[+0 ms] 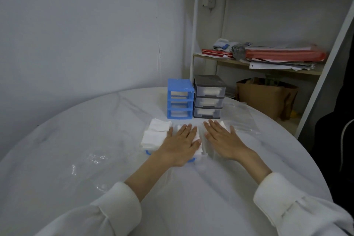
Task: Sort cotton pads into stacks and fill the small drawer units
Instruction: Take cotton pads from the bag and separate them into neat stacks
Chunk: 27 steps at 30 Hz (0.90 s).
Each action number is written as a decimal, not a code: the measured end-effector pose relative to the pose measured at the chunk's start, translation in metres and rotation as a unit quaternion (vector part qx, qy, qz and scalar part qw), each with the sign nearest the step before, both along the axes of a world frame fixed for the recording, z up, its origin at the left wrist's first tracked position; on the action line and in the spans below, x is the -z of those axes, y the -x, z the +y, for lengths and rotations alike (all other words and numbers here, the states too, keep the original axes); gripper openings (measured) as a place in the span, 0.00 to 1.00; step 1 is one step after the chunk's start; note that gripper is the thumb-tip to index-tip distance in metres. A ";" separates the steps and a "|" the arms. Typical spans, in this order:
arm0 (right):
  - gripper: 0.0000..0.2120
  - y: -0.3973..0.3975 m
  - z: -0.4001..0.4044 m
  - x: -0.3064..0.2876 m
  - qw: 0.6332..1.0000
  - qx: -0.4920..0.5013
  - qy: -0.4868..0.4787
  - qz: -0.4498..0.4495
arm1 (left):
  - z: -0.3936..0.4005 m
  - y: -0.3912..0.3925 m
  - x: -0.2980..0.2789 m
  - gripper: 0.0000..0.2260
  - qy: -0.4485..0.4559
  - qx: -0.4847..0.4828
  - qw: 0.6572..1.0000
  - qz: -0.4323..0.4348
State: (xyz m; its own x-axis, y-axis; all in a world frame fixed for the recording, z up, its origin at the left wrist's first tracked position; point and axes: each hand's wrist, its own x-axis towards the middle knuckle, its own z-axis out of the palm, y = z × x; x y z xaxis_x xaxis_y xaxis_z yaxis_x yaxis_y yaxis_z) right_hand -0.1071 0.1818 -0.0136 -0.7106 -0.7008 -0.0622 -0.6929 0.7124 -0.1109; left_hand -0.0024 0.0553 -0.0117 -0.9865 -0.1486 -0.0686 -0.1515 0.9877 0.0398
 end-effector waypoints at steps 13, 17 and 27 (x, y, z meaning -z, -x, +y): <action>0.25 -0.021 -0.025 0.001 0.999 0.011 0.033 -0.013 | -0.016 -0.019 -0.005 0.23 0.178 0.010 0.984 0.021; 0.26 -0.026 -0.039 0.000 0.999 0.003 0.039 -0.022 | -0.028 -0.026 -0.005 0.23 0.175 -0.004 0.985 0.007; 0.19 -0.027 -0.064 -0.004 0.985 -0.043 0.154 -0.071 | -0.065 -0.032 -0.008 0.22 0.114 -0.017 0.993 -0.021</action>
State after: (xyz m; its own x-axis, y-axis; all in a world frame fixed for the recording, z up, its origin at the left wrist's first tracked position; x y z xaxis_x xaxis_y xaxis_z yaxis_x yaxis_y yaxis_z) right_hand -0.0798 0.1180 -0.0093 -0.6468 -0.7595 0.0690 -0.7116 0.5686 -0.4127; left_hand 0.0298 -0.0101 -0.0034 -0.9778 -0.1975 -0.0697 -0.1813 0.9648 -0.1906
